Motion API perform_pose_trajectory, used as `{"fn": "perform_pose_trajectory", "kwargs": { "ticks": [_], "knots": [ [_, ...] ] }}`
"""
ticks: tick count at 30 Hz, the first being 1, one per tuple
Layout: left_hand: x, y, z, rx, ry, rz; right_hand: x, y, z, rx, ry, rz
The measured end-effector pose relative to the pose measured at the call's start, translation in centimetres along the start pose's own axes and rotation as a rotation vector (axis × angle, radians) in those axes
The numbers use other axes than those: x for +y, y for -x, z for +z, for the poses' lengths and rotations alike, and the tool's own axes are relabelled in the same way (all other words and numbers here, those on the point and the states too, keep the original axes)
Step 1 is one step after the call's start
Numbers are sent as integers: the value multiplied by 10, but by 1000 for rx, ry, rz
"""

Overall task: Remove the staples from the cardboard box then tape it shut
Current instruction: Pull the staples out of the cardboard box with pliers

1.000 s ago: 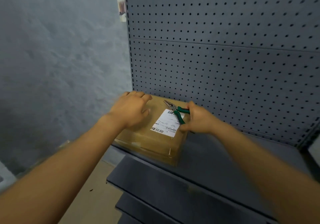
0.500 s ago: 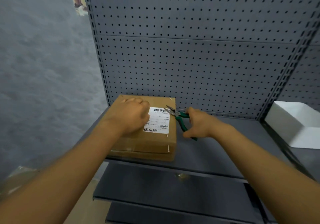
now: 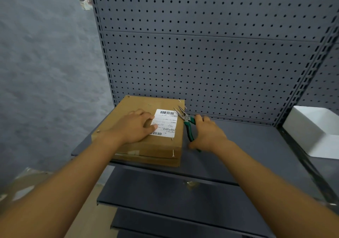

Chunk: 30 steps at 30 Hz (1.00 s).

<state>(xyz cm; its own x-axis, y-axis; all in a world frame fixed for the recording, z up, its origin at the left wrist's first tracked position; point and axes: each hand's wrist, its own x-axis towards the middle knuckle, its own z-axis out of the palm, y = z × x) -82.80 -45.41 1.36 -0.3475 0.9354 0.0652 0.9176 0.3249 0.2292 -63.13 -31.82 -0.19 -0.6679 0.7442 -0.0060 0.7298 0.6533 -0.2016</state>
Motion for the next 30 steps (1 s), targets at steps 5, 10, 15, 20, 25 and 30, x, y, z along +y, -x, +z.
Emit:
{"fn": "perform_pose_trajectory", "kwargs": {
  "ticks": [5,10,15,20,25,30],
  "knots": [
    [0,5,-2,2,-60,23,9,3,0,17,-254,41],
    [-2,11,-10,-16,-78,89,16,6,-9,27,-307,107],
    [-2,5,-16,114,-111,131,16,10,-13,-15,-504,190],
    [3,-19,-15,1,53,129,9,13,-16,-74,-531,228],
    [9,-32,-4,-155,106,123,2,12,-17,-101,-600,250],
    [4,-29,-5,-189,93,122,2,6,-17,-85,-554,234]
  ]
}}
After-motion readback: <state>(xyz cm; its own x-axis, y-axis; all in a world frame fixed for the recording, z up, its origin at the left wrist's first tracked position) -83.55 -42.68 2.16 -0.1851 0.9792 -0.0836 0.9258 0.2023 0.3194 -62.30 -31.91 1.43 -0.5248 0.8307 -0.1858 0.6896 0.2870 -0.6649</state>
